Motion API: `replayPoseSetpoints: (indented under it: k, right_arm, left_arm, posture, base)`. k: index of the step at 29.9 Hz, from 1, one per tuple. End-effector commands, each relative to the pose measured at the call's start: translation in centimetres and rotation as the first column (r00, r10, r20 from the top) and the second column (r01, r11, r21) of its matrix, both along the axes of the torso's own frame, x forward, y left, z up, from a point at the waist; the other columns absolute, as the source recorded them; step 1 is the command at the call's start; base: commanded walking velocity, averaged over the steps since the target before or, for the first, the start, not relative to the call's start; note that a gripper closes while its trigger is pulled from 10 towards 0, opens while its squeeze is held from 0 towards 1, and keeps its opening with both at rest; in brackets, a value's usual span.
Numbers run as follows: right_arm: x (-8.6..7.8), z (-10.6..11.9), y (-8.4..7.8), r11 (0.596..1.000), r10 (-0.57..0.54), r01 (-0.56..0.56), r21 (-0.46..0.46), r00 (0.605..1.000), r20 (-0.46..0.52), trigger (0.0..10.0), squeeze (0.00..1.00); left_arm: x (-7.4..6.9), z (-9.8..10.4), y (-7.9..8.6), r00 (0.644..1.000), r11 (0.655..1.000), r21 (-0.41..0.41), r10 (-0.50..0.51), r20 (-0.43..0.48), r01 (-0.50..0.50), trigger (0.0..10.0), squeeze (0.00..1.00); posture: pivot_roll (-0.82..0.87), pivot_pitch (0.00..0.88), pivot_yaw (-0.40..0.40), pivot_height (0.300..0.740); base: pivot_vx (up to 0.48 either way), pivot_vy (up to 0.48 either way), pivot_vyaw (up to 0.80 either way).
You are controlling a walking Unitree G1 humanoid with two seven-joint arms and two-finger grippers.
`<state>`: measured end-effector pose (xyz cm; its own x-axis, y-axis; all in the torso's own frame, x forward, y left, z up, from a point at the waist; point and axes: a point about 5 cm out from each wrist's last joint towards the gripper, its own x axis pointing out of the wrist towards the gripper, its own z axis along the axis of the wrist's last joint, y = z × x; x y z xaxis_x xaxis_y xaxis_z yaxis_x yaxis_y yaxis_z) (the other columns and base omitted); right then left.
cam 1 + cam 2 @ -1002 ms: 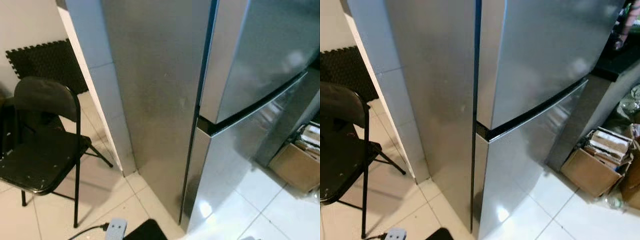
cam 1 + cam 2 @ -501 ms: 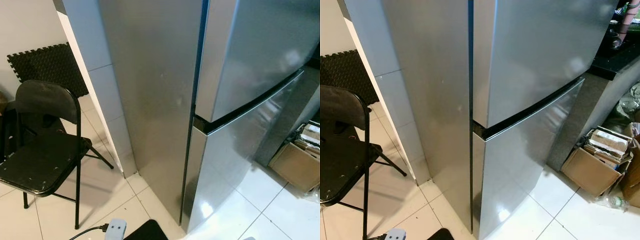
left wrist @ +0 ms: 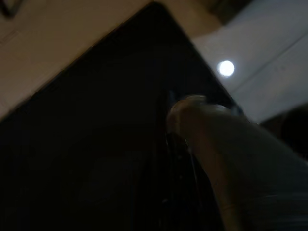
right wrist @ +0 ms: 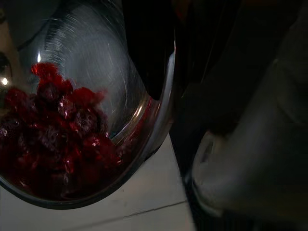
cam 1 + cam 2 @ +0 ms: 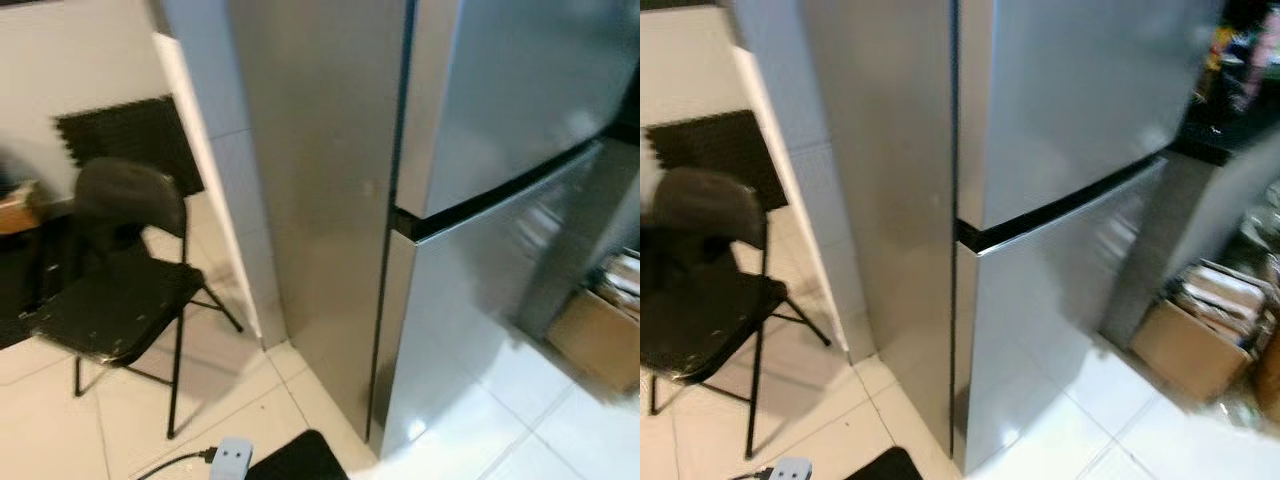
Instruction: Restocking fridge
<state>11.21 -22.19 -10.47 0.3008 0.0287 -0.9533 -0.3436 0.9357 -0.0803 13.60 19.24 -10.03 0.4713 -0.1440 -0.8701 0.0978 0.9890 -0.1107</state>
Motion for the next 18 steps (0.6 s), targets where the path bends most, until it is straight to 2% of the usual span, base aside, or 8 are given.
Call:
replayPoseSetpoints:
  k: [1,8,18]
  right_arm:
    - [-0.47,-0.23,0.52,1.0,0.022,-0.021,0.01,1.0,-0.016,10.0,0.0]
    - [-0.42,-0.2,0.45,1.0,0.024,-0.024,0.007,1.0,-0.016,10.0,0.0]
    - [-0.52,-0.22,0.43,1.0,0.021,-0.021,0.009,1.0,-0.019,10.0,0.0]
  left_arm:
    - [-0.54,-0.21,0.01,0.999,1.0,0.005,-0.015,-0.029,0.016,10.0,0.0]
    - [-0.36,-0.18,0.03,1.0,1.0,0.016,-0.007,-0.026,0.007,10.0,0.0]
    - [-0.5,-0.15,0.38,0.999,0.999,0.028,-0.025,-0.025,0.026,10.0,0.0]
  posture:
    - [0.02,0.0,0.007,0.74]
    - [0.02,0.0,0.004,0.74]
    - [0.01,0.0,0.006,0.74]
  base:
    - [-0.311,0.0,0.0]
    - [-0.301,0.0,0.0]
    - [0.0,0.0,0.0]
